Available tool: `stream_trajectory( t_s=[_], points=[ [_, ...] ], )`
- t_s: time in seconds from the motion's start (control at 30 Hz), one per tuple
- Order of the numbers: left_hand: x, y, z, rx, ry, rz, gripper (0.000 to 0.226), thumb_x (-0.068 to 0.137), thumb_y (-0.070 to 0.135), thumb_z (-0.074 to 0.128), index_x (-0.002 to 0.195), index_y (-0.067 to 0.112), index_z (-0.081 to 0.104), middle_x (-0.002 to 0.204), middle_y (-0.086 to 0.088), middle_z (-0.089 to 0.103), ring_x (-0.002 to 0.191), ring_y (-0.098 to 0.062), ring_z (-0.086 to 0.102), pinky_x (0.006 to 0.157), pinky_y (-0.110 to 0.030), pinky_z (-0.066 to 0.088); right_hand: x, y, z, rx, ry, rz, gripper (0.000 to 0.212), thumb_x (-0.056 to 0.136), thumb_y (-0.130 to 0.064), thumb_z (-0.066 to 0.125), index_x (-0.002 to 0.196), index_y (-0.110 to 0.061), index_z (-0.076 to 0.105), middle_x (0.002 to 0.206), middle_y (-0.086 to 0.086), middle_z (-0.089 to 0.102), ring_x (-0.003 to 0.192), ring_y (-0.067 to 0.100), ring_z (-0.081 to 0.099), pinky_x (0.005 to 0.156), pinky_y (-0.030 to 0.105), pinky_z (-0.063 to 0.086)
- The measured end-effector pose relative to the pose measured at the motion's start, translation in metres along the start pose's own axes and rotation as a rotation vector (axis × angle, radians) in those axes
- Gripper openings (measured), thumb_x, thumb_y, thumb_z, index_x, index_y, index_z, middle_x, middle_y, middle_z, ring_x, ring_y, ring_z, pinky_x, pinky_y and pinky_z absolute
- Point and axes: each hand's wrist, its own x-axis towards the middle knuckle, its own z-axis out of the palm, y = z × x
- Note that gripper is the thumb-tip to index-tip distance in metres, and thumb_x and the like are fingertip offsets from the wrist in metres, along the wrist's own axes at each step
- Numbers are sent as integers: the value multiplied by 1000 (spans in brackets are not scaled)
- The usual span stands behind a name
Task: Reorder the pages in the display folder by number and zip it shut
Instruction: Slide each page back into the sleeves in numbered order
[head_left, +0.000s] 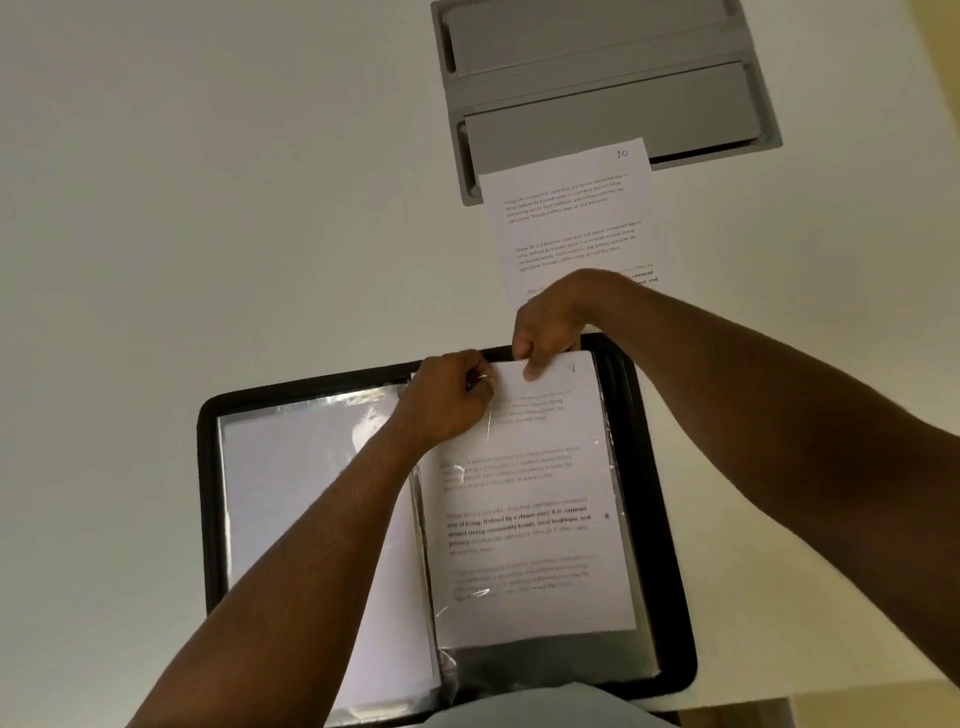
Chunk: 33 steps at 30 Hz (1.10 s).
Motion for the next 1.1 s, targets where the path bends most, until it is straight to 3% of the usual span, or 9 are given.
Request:
stream_trajectory(
  t_s=[0.1,0.2,0.27,0.47,0.63,0.73,0.87,1.0,1.1],
  points=[
    [-2,1,-1,-20,9,16,14,94,22,56,101,18,67,94,2,69,83,-13,65,77,-28,53,1,-9,3,-82,-32,57,29,97,-38,56,70,-28,52,74,-6,55,70,12,53,75,31,49],
    [-4,0,-2,-44,22,27,12,94,21,56,100,18,66,93,2,70,82,-14,65,74,-24,51,-4,-9,7,28,-43,68,25,100,-39,50,91,-20,64,88,-1,64,84,17,62,90,38,53],
    [-6,-1,-2,-43,35,28,11,95,21,55,98,18,66,91,2,69,80,-14,64,70,-18,48,-12,-7,9,181,13,84,36,101,-42,46,106,-13,65,96,3,66,92,22,65,92,42,53],
    [-10,-3,-1,-58,114,55,13,94,18,56,97,12,67,92,1,67,82,-12,61,66,-9,40,-39,13,32,822,385,11,52,91,-56,52,122,-14,53,112,7,63,104,22,63,77,39,57],
    [-10,-7,2,-43,154,88,9,92,15,56,89,18,64,90,5,63,83,-13,58,69,-23,43,-43,42,85,1127,351,-53,63,84,-59,57,127,-13,57,119,12,66,108,30,65,89,44,56],
    [-10,-8,5,16,138,145,10,91,17,56,89,18,65,89,4,65,87,-17,59,74,-32,48,-40,49,112,1220,383,-71,58,88,-56,57,128,-13,57,121,14,65,109,30,64,91,42,55],
    [-11,-2,6,81,120,106,13,96,20,52,99,13,62,81,-2,67,73,-18,61,67,-30,48,-39,49,134,1280,419,-70,48,87,-36,69,126,-9,58,122,14,65,112,30,61,92,40,55],
    [-11,1,5,98,79,62,12,98,21,50,102,15,59,93,-3,68,83,-19,62,70,-31,47,-36,40,153,1335,498,-50,43,87,-23,71,125,-6,60,119,14,66,110,29,63,95,44,53],
    [-13,3,4,93,99,60,11,96,20,53,101,13,61,98,-2,66,88,-17,59,72,-29,43,-38,29,167,1325,566,-15,29,89,-20,69,114,-7,64,107,12,70,96,24,68,87,40,57]
  ],
)
